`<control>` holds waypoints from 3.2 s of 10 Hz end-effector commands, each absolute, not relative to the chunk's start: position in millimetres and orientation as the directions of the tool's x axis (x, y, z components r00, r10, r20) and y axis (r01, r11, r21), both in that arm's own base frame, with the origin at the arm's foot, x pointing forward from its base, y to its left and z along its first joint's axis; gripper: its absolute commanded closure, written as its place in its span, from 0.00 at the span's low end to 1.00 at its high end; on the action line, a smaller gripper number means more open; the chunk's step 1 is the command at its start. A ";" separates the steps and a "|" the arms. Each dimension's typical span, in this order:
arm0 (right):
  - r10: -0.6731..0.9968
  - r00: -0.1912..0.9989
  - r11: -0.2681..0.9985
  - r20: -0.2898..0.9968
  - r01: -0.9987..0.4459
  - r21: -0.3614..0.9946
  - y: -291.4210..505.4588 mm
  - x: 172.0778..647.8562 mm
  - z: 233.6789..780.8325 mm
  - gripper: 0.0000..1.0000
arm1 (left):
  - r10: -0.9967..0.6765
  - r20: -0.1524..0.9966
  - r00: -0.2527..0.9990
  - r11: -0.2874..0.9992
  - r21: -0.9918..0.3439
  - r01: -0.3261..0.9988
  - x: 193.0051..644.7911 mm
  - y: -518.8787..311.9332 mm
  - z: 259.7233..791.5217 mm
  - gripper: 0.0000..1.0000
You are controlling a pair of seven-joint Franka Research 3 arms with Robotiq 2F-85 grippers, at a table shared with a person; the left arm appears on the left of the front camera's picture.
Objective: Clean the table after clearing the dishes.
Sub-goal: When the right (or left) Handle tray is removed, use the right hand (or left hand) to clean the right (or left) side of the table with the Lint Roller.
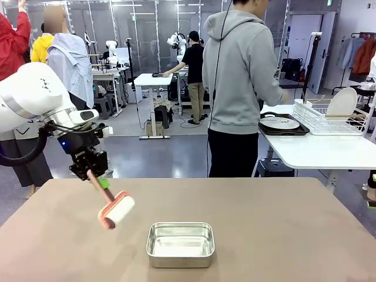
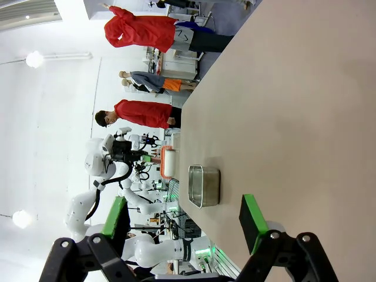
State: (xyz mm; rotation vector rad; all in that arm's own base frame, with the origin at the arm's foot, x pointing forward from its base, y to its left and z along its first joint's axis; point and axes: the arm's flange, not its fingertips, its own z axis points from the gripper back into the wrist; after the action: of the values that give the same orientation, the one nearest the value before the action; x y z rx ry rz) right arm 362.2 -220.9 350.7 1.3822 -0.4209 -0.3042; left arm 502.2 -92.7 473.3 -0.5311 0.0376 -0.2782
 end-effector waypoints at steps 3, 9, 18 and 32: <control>-0.439 0.893 0.166 0.099 -0.027 0.986 -219.3 359.2 354.3 0.05 | -0.019 0.159 0.987 0.777 -0.619 0.115 524.0 -86.1 439.4 0.79; -0.439 0.893 0.166 0.099 -0.027 0.986 -219.3 359.2 354.3 0.05 | -0.037 0.082 0.996 0.735 -0.673 0.083 536.2 -73.7 371.5 0.79; -0.439 0.893 0.166 0.099 -0.027 0.986 -219.3 359.2 354.3 0.05 | -0.054 0.012 0.998 0.777 -0.628 0.049 529.0 39.8 321.1 0.79; -0.439 0.893 0.166 0.099 -0.027 0.986 -219.3 359.2 354.3 0.05 | 0.044 0.106 0.993 0.960 -0.279 -0.012 441.6 268.4 450.2 0.79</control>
State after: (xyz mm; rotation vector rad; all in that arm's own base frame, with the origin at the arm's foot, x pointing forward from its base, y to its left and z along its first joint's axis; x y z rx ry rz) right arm 362.1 -221.0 350.6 1.3822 -0.4213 -0.3046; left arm 468.1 276.4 433.0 -0.3024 -0.0690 0.0499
